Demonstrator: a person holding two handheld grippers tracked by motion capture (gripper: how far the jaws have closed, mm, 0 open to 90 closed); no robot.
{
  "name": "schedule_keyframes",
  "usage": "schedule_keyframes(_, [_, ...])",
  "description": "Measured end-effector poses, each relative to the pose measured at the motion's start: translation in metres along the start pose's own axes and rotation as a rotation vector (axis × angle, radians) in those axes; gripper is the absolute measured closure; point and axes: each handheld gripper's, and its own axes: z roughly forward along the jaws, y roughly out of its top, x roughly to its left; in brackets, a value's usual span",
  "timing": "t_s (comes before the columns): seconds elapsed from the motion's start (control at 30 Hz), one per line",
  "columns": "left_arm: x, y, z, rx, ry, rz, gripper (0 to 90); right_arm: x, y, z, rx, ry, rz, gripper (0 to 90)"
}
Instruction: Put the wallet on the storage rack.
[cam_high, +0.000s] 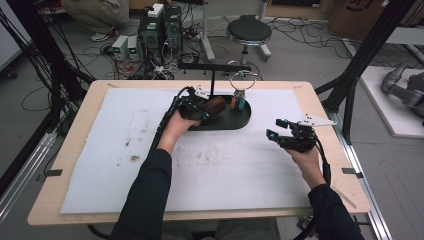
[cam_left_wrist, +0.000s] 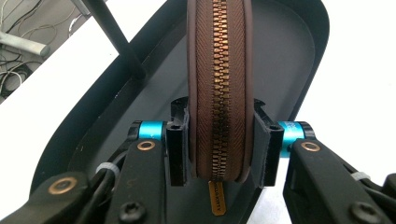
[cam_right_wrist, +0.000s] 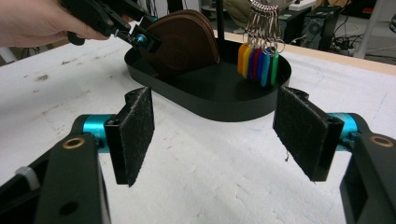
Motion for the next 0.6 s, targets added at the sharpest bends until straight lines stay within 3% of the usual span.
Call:
schedule_keyframes(0.27, [0.0018,-0.0016,0.0015,0.01,0.022,-0.045,52.6,-0.0002,-0.0001,-0.001,0.0,0.0,0.009,29.9])
schedule_keyframes(0.6, [0.0052,-0.0044,-0.0047,-0.006,0.05,-0.077,47.5,-0.0004,-0.0002,-0.0011,0.001,0.0,0.008,29.9])
